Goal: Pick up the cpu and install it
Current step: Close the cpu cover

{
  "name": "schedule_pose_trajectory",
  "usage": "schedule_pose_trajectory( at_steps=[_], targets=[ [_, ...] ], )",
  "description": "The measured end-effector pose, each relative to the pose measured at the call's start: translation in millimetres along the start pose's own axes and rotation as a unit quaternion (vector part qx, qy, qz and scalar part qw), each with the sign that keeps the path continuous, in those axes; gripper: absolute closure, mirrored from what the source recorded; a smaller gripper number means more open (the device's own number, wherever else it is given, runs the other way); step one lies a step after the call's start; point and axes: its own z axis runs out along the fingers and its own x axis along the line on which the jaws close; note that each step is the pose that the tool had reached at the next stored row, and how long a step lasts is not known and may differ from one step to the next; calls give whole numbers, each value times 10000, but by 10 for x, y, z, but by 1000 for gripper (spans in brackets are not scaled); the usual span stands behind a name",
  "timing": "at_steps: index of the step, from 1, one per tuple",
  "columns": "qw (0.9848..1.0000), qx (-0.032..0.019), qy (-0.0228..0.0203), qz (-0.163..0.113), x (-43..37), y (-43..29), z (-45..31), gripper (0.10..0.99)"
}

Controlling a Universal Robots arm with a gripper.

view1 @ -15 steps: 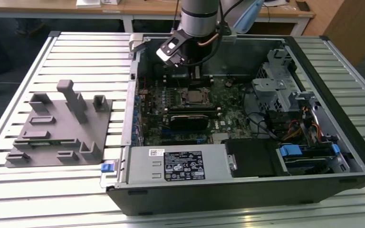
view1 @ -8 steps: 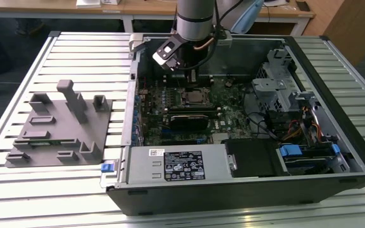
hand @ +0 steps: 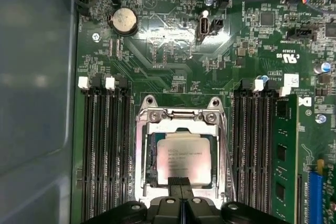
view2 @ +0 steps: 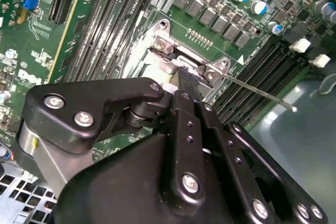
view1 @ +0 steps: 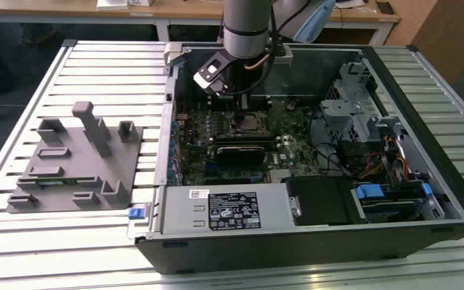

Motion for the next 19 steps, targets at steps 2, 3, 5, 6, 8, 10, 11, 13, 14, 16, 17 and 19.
schedule_pose_trajectory(
  at_steps=[2, 3, 5, 6, 8, 10, 11, 13, 14, 16, 17, 19],
  targets=[
    [10000, 0, 0, 0, 0, -1, 20, 980],
    [10000, 0, 0, 0, 1, -1, 33, 980],
    [10000, 0, 0, 0, 1, -2, 53, 980],
    [10000, 2, -2, 0, 0, -2, 59, 980],
    [10000, 1, -1, 0, 1, -3, 70, 980],
    [10000, 2, -3, 0, 0, -3, 73, 980],
    [10000, 2, -3, 0, 0, 0, 73, 980],
    [10000, 1, 0, 1, 1, 15, 76, 980],
    [10000, 0, 0, 1, 2, 26, 76, 980],
    [10000, -1, 0, 0, 1, 43, 77, 980],
    [10000, -1, 0, 0, 1, 46, 76, 980],
    [10000, -2, 2, 0, 2, 49, 51, 980]
  ],
)
